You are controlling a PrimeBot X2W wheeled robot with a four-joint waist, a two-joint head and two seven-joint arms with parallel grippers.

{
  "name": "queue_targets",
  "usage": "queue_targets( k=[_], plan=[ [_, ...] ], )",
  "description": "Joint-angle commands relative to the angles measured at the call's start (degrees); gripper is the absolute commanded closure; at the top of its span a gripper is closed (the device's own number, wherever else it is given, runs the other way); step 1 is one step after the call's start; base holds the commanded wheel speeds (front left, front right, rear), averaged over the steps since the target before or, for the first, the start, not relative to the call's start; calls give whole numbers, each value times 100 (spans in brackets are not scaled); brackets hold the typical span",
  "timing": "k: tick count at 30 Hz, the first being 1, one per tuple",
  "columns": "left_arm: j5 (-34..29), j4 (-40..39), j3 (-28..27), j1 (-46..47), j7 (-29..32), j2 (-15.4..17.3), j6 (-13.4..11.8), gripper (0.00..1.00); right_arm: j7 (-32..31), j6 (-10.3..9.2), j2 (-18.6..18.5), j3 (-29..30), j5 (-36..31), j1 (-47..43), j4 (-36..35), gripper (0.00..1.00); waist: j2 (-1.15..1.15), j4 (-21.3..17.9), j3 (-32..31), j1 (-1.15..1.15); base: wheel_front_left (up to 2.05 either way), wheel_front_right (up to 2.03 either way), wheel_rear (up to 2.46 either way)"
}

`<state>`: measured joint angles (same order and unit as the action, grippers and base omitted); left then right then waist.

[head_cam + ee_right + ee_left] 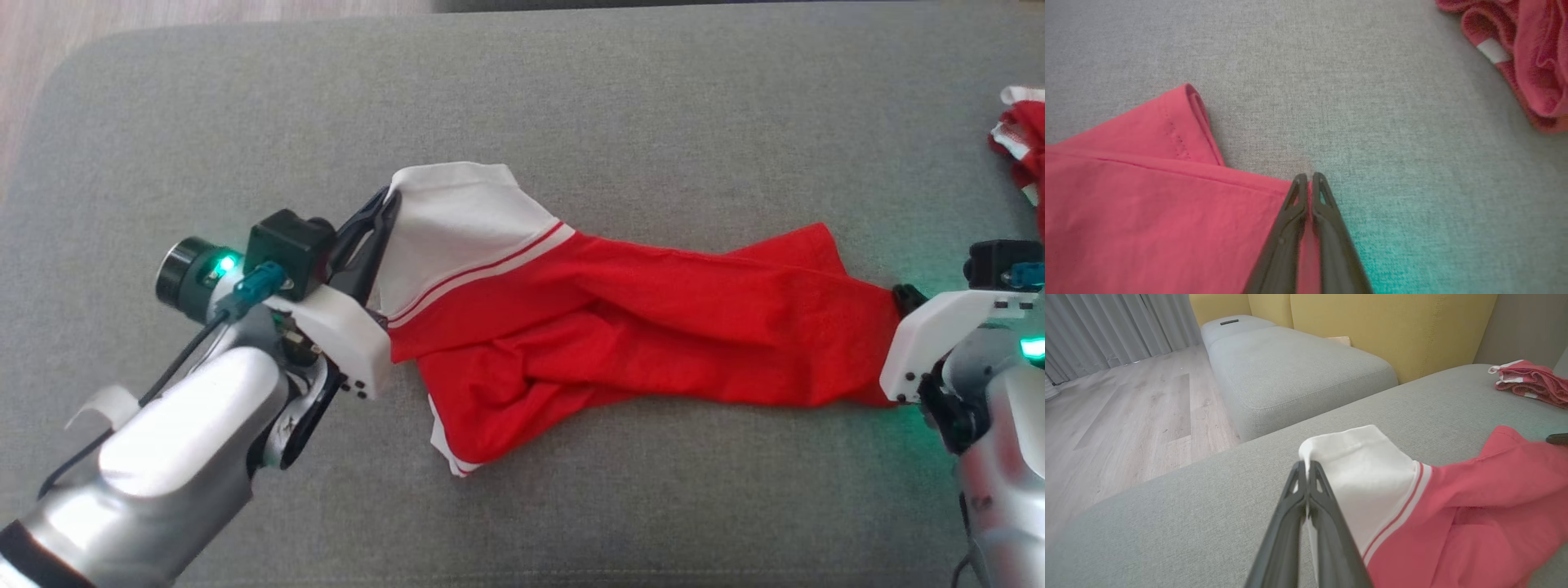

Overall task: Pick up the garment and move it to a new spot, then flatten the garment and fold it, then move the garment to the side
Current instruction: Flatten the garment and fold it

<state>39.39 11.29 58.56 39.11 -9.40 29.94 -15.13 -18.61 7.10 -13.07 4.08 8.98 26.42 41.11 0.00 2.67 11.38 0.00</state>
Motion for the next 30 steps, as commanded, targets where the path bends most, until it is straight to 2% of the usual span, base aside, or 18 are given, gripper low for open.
queue_targets(
  k=[1,9,15,19,22,27,30],
  plan=[
    [-37,-95,-276,341,-38,256,-52,100,72,39,-105,-132,-14,132,-141,100,0,-10,-34,0,0,0,0],
    [-24,-123,-375,288,-165,427,-116,100,283,39,-229,-139,23,86,-572,100,0,-84,-284,0,0,0,0],
    [-226,-373,-567,761,-252,713,-38,100,478,39,-270,-149,197,401,-1457,100,0,-175,-358,0,0,0,0],
    [-337,-393,-666,1319,-98,840,145,100,504,39,-283,-185,265,836,-1779,100,0,-180,-224,0,0,0,0],
    [-429,-269,-776,2055,97,831,400,100,492,39,-304,-237,388,1490,-1947,100,0,-160,56,0,0,0,0],
    [-771,479,-902,3584,173,607,905,100,494,39,-416,-454,596,3009,-1695,100,0,-155,810,0,0,0,0],
    [-1063,1102,-965,4511,15,395,1078,100,709,39,-544,-652,606,3996,-1389,100,0,-174,1285,0,0,0,0]
  ],
)
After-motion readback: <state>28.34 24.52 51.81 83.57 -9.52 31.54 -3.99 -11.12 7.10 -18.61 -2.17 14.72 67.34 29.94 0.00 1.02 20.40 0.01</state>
